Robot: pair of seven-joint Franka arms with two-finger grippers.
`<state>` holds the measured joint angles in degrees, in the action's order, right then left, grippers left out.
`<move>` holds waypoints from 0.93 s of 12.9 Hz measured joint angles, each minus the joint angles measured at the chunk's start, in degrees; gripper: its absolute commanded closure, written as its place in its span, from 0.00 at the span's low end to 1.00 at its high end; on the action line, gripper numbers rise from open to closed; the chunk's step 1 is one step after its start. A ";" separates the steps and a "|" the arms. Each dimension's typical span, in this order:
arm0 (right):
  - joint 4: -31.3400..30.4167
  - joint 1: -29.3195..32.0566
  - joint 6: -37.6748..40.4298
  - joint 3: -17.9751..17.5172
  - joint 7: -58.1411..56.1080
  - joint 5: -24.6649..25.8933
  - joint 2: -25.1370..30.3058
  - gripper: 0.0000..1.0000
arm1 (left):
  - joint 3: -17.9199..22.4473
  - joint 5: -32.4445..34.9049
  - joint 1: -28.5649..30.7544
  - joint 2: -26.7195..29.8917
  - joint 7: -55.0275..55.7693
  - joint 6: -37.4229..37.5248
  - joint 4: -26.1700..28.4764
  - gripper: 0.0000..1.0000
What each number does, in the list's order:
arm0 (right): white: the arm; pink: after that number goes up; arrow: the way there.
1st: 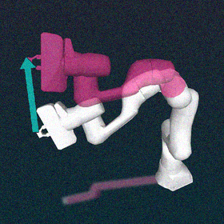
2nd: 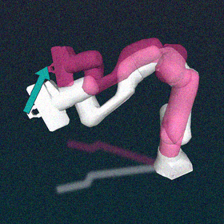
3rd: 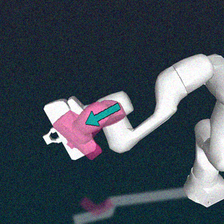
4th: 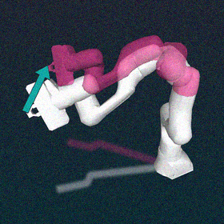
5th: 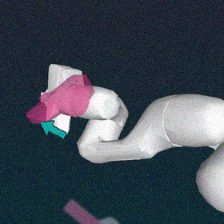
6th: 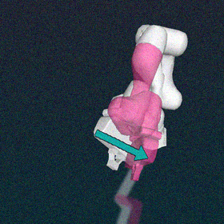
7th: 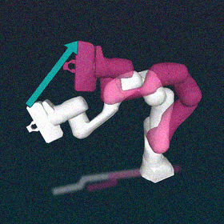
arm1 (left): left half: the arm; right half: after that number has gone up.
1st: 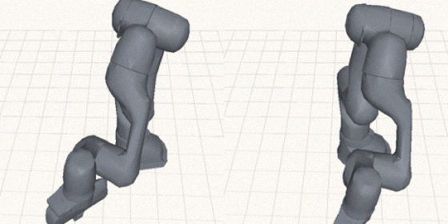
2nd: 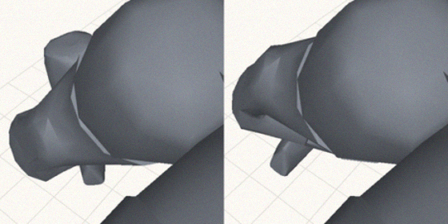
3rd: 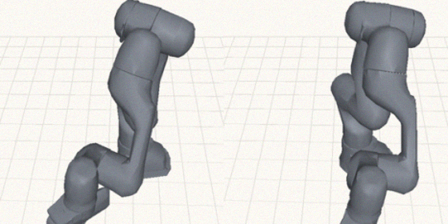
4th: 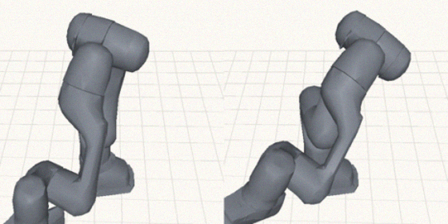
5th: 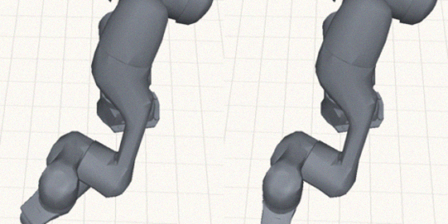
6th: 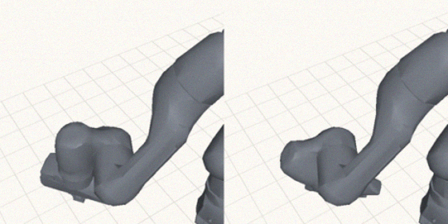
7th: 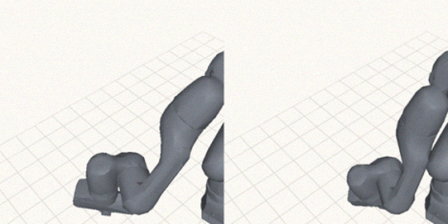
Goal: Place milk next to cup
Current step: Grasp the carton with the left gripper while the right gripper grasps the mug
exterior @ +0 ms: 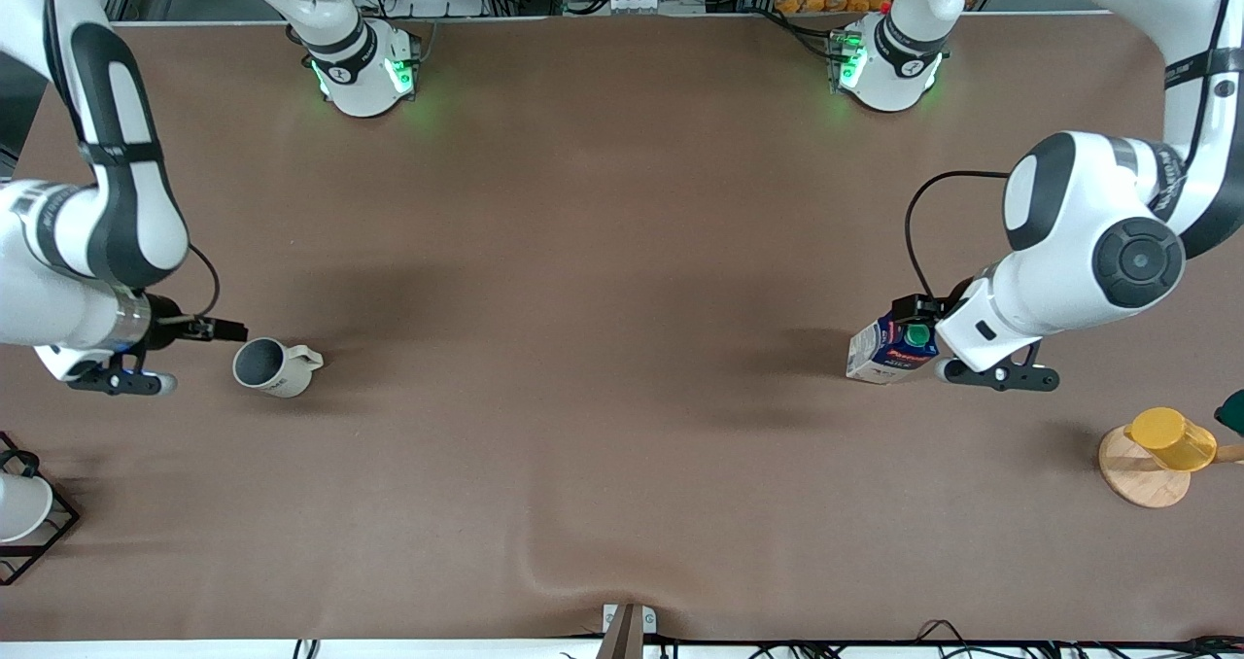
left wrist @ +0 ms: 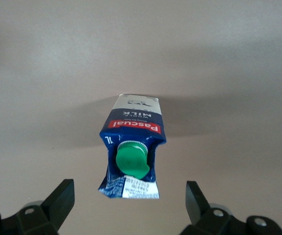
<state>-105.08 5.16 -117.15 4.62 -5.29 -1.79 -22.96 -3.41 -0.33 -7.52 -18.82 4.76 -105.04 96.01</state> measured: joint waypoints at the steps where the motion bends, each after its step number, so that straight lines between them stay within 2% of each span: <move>1: 0.00 -0.02 -1.21 -0.12 0.00 0.00 -1.06 0.43 | -0.01 0.69 0.00 0.00 0.00 -1.27 1.30 0.00; 3: 0.01 -0.40 -2.83 -0.42 0.00 -0.10 -1.96 0.54 | -0.03 2.05 -0.01 -0.02 -0.01 -3.03 3.23 0.00; 4: 0.00 -0.49 -4.55 -0.49 0.01 -0.10 -2.29 0.64 | -0.04 2.21 -0.01 -0.15 -0.02 -3.40 3.90 0.00; 7: -0.04 -0.12 -9.79 -0.29 -0.28 -0.11 -5.00 0.78 | -0.37 2.26 -0.08 -1.70 -0.03 -4.05 4.77 0.00; 9: -0.04 -0.09 -10.93 -0.23 -0.46 -0.11 -6.17 1.00 | -0.68 2.26 -0.12 -3.04 -0.03 -4.59 4.80 0.00; 11: 0.08 -0.11 -10.87 -0.26 -0.58 -0.18 -6.19 1.00 | -0.80 2.26 -0.14 -3.86 -0.03 -4.78 4.80 0.00; 12: 0.47 -0.18 -10.45 -0.34 -0.58 -0.21 -6.08 1.00 | -0.83 2.27 -0.15 -4.17 -0.03 -5.12 4.80 0.34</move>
<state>-104.61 4.98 -127.60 4.28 -5.88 -2.00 -29.05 -4.23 1.94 -7.67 -23.00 4.74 -110.17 100.81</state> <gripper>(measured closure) 0.956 0.000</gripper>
